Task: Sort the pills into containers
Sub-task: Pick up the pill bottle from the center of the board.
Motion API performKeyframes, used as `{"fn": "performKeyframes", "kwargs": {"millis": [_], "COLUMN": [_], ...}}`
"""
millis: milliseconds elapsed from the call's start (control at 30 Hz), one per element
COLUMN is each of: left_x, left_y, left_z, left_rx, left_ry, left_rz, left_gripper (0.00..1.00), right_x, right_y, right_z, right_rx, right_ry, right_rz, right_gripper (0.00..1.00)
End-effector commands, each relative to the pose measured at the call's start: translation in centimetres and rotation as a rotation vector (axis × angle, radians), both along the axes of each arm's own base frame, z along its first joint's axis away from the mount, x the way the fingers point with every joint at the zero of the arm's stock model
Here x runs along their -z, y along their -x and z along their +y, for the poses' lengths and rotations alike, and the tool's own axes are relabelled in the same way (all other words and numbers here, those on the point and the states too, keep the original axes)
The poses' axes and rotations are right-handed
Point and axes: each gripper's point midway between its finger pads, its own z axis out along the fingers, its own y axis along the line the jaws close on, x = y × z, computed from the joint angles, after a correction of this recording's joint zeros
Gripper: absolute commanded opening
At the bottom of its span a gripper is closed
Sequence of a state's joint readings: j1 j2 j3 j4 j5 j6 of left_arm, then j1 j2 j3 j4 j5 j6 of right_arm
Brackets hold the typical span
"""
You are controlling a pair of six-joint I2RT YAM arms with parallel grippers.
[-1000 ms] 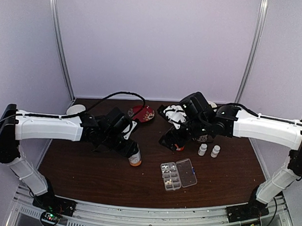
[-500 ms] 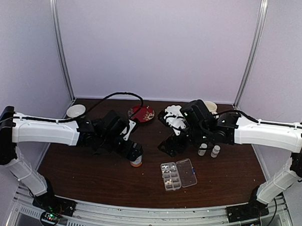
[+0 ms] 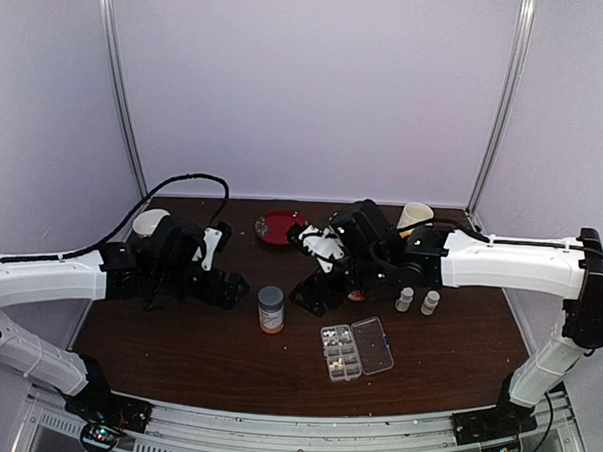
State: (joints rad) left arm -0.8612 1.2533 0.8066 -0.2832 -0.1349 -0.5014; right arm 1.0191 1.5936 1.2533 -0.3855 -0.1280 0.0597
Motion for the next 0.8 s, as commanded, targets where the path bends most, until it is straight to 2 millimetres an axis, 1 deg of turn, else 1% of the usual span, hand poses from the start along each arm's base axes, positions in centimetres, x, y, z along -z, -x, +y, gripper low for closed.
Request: {"fn": "performKeyframes", "kwargs": {"millis": [0,233,367,500,600,767], "left_x": [-0.3,-0.1,-0.3,-0.1,0.1,0.0], "left_y": [-1.3,-1.8,-1.8,-1.6,-1.6,-1.5], "left_z": [2.6,5.7,6.8,7.2,7.2,7.4], "left_rx": [-0.095,-0.172,-0.199,-0.204,-0.202,-0.201], "left_ry": [0.082,0.100,0.111,0.108,0.106,0.107], "left_rz": [0.006,-0.001,-0.018,-0.021,-0.024,-0.040], "left_gripper": [0.94,0.94,0.94,0.94,0.94,0.95], "right_x": [-0.4,1.1,1.7,2.5,3.1,4.0], "right_y": [-0.2,-1.4,-2.0,-2.6,-3.4,-3.4], "right_z": [2.8,5.4,6.4,7.0,6.9,7.0], "right_rx": [0.013,0.080,0.112,0.140,0.185,0.197], "right_ry": [-0.018,0.016,0.017,0.031,0.068,0.102], "right_rz": [0.009,0.036,0.048,0.062,0.045,0.044], "right_gripper": [0.85,0.86,0.85,0.84,0.85,0.86]}}
